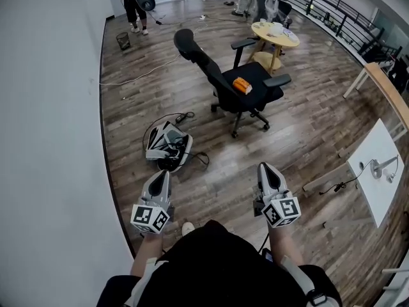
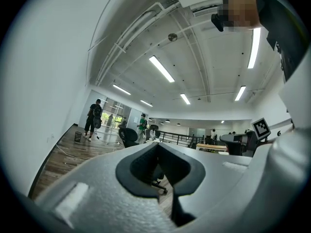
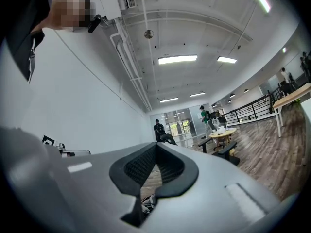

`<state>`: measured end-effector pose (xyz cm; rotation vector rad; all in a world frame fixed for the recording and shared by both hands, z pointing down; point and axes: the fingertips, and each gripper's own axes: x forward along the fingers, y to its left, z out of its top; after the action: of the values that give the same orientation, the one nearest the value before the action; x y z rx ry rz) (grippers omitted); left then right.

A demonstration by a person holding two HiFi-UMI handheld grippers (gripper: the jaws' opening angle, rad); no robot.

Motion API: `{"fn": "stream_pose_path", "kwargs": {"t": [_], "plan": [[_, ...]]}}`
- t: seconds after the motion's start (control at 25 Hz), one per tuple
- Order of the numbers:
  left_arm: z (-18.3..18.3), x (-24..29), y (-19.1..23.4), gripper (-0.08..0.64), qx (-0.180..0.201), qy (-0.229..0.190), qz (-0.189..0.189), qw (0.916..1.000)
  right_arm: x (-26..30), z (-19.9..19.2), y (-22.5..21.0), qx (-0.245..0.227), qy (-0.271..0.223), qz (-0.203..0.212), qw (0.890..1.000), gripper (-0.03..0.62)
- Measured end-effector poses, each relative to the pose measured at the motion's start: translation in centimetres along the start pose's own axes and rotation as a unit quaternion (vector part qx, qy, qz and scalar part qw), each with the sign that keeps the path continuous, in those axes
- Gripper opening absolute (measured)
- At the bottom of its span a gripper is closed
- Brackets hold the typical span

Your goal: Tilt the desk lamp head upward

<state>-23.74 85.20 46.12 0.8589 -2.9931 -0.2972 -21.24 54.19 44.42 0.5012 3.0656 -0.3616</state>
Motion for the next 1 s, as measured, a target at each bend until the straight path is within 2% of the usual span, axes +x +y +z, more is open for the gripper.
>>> {"fn": "stream_pose_path", "kwargs": {"t": [0.32,0.6,0.8,1.0], "plan": [[-1.0,3.6,-4.9,-0.002,-0.007,0.003,-0.056,0.9984,-5.1,1.7,-4.5,-0.006,-0.017,-0.065,0.998,0.005],[-2.4,6.0,-10.6,-0.002,-0.012,0.014,-0.118,0.9928,-11.1,2.4,-8.0,-0.005,-0.031,-0.126,0.992,0.005],[-3.7,7.7,-14.4,-0.002,-0.017,0.026,-0.174,0.9842,-15.7,2.4,-9.8,-0.007,-0.040,-0.184,0.982,0.005],[-3.5,9.7,-17.1,-0.002,-0.016,0.034,-0.243,0.9692,-19.1,3.0,-10.8,-0.007,-0.054,-0.253,0.966,0.005]]}}
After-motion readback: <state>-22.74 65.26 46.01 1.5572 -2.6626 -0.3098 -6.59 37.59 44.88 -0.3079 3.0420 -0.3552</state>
